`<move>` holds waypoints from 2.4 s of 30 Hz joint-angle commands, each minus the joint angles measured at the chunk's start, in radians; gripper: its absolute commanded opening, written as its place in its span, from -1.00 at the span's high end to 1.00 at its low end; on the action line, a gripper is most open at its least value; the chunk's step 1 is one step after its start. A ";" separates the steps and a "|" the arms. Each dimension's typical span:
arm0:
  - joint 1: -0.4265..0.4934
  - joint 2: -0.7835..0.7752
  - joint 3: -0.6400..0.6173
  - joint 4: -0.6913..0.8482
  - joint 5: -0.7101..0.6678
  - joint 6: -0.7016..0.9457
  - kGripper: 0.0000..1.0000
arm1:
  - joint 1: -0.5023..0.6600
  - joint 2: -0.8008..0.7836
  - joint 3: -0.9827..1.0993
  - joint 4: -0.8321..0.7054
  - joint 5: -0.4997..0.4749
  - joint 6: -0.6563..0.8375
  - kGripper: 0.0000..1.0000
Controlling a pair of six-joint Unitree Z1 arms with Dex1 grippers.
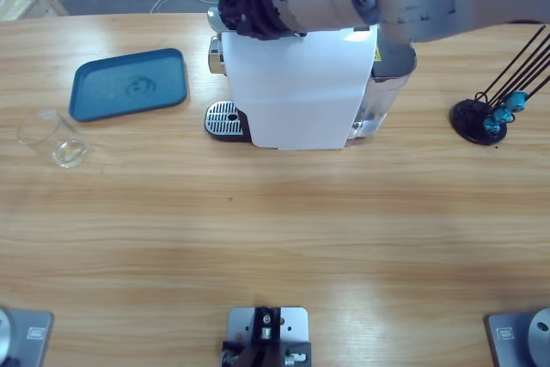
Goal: Pour coffee
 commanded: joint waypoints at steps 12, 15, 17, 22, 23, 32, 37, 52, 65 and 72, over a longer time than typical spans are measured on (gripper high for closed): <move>0.154 0.065 0.227 -0.171 0.135 -0.483 -0.97 | 0.083 -0.535 0.157 0.094 -0.066 -0.439 -1.00; 0.216 0.160 0.235 -0.193 0.133 -0.548 -0.96 | 0.098 -0.625 0.171 0.227 -0.059 -0.453 -1.00; 0.216 0.213 0.262 -0.230 0.124 -0.589 -0.97 | 0.098 -0.666 0.186 0.303 -0.064 -0.453 -1.00; 0.213 0.274 0.406 -0.488 0.039 -0.571 -0.98 | 0.098 -0.692 0.234 0.353 -0.090 -0.453 -1.00; 0.213 0.263 0.425 -0.507 0.043 -0.567 -0.98 | 0.098 -0.693 0.245 0.356 -0.095 -0.453 -1.00; 0.202 0.435 0.514 -0.691 0.057 -0.552 -0.98 | 0.098 -0.758 0.252 0.500 -0.183 -0.478 -1.00; 0.202 0.559 0.515 -0.740 0.084 -0.557 -0.98 | 0.098 -0.786 0.266 0.528 -0.188 -0.481 -1.00; 0.202 0.783 0.500 -0.893 0.232 -0.536 -0.81 | 0.098 -0.839 0.302 0.546 -0.204 -0.491 -1.00; 0.153 0.682 0.618 -1.034 0.225 -0.499 1.00 | 0.098 -0.837 0.287 0.544 -0.205 -0.491 -1.00; 0.153 0.409 0.601 -1.032 -0.117 -0.054 1.00 | 0.098 -0.916 0.147 0.754 -0.212 -0.573 -1.00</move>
